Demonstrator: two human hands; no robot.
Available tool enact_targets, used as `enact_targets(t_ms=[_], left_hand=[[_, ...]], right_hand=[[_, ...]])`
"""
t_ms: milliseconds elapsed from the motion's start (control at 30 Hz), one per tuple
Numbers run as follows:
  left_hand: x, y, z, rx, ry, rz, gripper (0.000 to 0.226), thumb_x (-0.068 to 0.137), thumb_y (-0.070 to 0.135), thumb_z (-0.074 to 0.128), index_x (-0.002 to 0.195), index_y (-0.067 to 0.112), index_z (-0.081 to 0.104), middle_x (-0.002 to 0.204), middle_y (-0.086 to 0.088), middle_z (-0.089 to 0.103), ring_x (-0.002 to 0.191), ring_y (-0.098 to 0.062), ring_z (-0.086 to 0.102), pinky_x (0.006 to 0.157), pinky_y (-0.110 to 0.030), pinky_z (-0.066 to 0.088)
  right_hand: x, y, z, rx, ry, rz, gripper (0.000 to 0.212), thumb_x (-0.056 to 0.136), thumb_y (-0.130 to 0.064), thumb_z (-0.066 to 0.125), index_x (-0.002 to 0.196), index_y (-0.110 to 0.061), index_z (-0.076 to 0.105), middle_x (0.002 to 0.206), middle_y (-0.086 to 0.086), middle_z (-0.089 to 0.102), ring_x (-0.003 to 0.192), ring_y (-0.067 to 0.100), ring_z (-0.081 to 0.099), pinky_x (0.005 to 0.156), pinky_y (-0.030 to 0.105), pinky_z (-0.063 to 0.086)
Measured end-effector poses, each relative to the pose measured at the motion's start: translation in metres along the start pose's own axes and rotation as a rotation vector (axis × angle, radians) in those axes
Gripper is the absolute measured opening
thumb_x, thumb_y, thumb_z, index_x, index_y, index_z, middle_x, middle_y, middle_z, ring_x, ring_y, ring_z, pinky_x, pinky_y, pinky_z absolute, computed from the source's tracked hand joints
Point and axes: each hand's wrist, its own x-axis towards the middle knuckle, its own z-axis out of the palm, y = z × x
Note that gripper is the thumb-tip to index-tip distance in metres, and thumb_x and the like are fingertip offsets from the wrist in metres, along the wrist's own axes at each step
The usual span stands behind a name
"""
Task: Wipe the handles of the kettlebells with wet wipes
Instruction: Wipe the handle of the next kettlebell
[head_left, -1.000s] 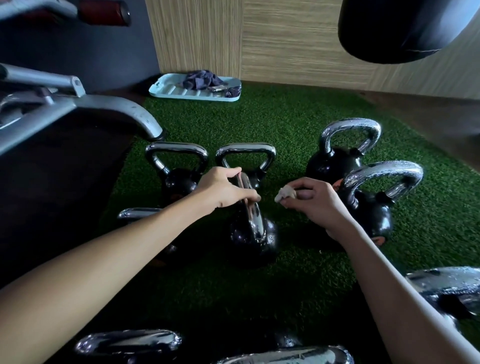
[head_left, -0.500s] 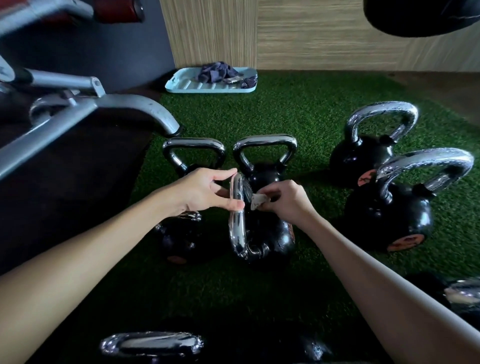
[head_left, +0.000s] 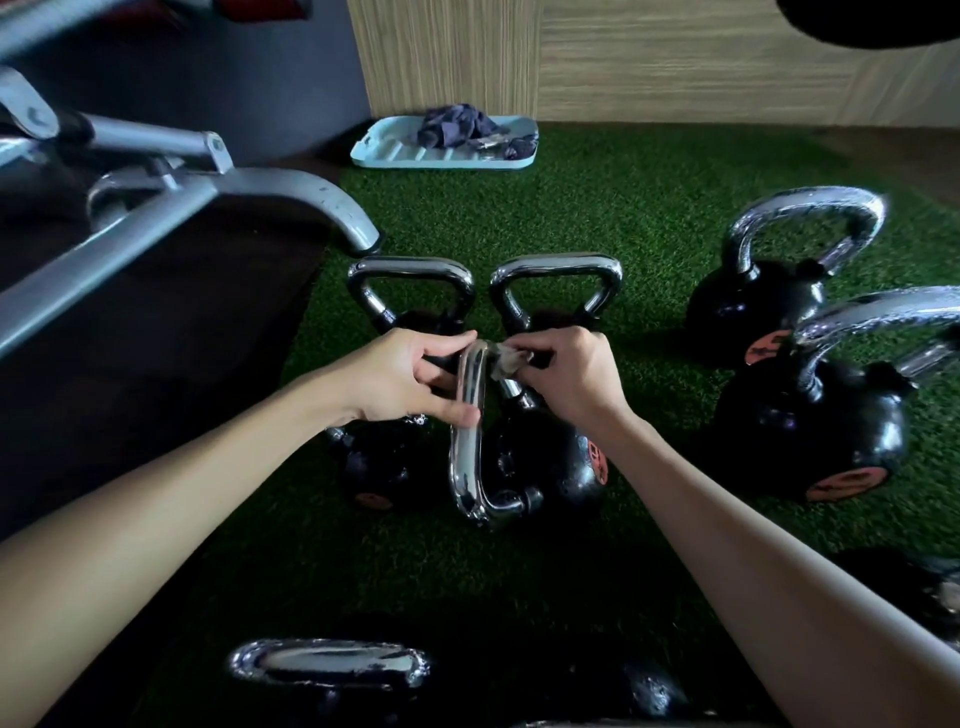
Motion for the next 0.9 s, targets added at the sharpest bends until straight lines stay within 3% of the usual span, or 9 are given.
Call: enact_targets(t_ms=[67,133,267,400,500,667,733,800,900], left_hand=[[-0.001,0.003,0.000,0.012,0.008,0.009,0.100,0.074,0.029,0.089,0.157,0.033,0.034,0.114,0.006,0.076,0.064,0.027,0.039,0.112,-0.030,0.040],[0.001,0.004,-0.001,0.005,-0.020,0.026,0.100,0.076,0.024,0.088,0.158,0.030,0.032,0.114,0.006,0.076,0.056,0.022,0.048,0.099,-0.025,0.044],[0.005,0.000,-0.005,0.026,-0.062,0.037,0.101,0.073,0.022,0.090,0.156,0.033,0.034,0.110,0.009,0.077,0.069,0.015,0.059,0.077,-0.013,0.043],[0.005,-0.002,-0.005,0.034,-0.037,0.060,0.098,0.071,0.025,0.091,0.153,0.035,0.038,0.111,0.010,0.077,0.073,0.016,0.059,0.082,-0.016,0.041],[0.006,-0.006,-0.003,0.011,-0.024,0.062,0.102,0.066,0.027,0.092,0.153,0.035,0.040,0.111,0.015,0.076,0.085,0.015,0.062,0.085,-0.017,0.041],[0.009,-0.011,-0.006,0.011,-0.032,0.062,0.105,0.062,0.034,0.093,0.154,0.035,0.041,0.110,0.013,0.077,0.107,0.004,0.065,0.103,-0.025,0.044],[0.008,-0.011,-0.008,0.057,-0.025,0.046,0.103,0.067,0.039,0.092,0.155,0.039,0.037,0.110,0.015,0.077,0.086,0.007,0.062,0.101,-0.025,0.044],[0.006,-0.010,-0.009,0.093,-0.020,0.047,0.103,0.069,0.044,0.089,0.156,0.040,0.034,0.108,0.018,0.076,0.059,-0.002,0.041,0.089,-0.022,0.045],[0.003,-0.009,-0.010,0.081,-0.019,0.056,0.101,0.071,0.041,0.089,0.155,0.038,0.033,0.107,0.018,0.077,0.054,-0.006,0.032,0.086,-0.020,0.046]], right_hand=[[0.001,0.002,-0.001,0.023,-0.009,0.034,0.022,0.078,-0.028,0.086,0.100,-0.030,0.082,0.079,-0.014,0.075,0.052,-0.005,0.054,0.052,0.016,0.042],[0.005,-0.003,-0.004,0.037,-0.014,0.002,0.024,0.078,-0.026,0.086,0.101,-0.026,0.082,0.081,-0.014,0.075,0.054,-0.011,0.055,0.054,0.009,0.039],[-0.008,-0.017,-0.011,0.027,-0.023,-0.116,0.029,0.078,-0.014,0.085,0.105,-0.024,0.081,0.092,-0.007,0.078,0.061,-0.005,0.059,0.057,0.008,0.039],[-0.041,-0.020,-0.019,0.057,-0.110,-0.150,0.031,0.074,-0.019,0.088,0.103,-0.027,0.082,0.092,-0.010,0.079,0.072,0.005,0.068,0.066,0.025,0.052],[-0.041,-0.027,-0.024,0.074,-0.129,-0.119,0.029,0.074,-0.019,0.089,0.102,-0.024,0.082,0.076,-0.021,0.071,0.060,-0.005,0.060,0.057,0.010,0.040],[-0.038,-0.047,-0.028,0.068,-0.111,-0.077,0.026,0.074,-0.014,0.089,0.099,-0.018,0.082,0.049,-0.035,0.051,0.056,-0.016,0.055,0.054,0.005,0.036],[-0.055,-0.051,-0.030,0.055,-0.184,-0.095,0.025,0.073,-0.018,0.090,0.096,-0.024,0.083,0.052,-0.035,0.054,0.057,-0.015,0.056,0.053,0.006,0.036],[-0.077,-0.050,-0.031,0.052,-0.264,-0.099,0.023,0.071,-0.022,0.091,0.092,-0.027,0.084,0.053,-0.033,0.057,0.056,-0.011,0.057,0.054,0.006,0.036],[-0.096,-0.048,-0.029,0.017,-0.324,-0.105,0.021,0.070,-0.028,0.090,0.090,-0.031,0.083,0.053,-0.034,0.056,0.055,-0.004,0.058,0.054,0.008,0.036]])
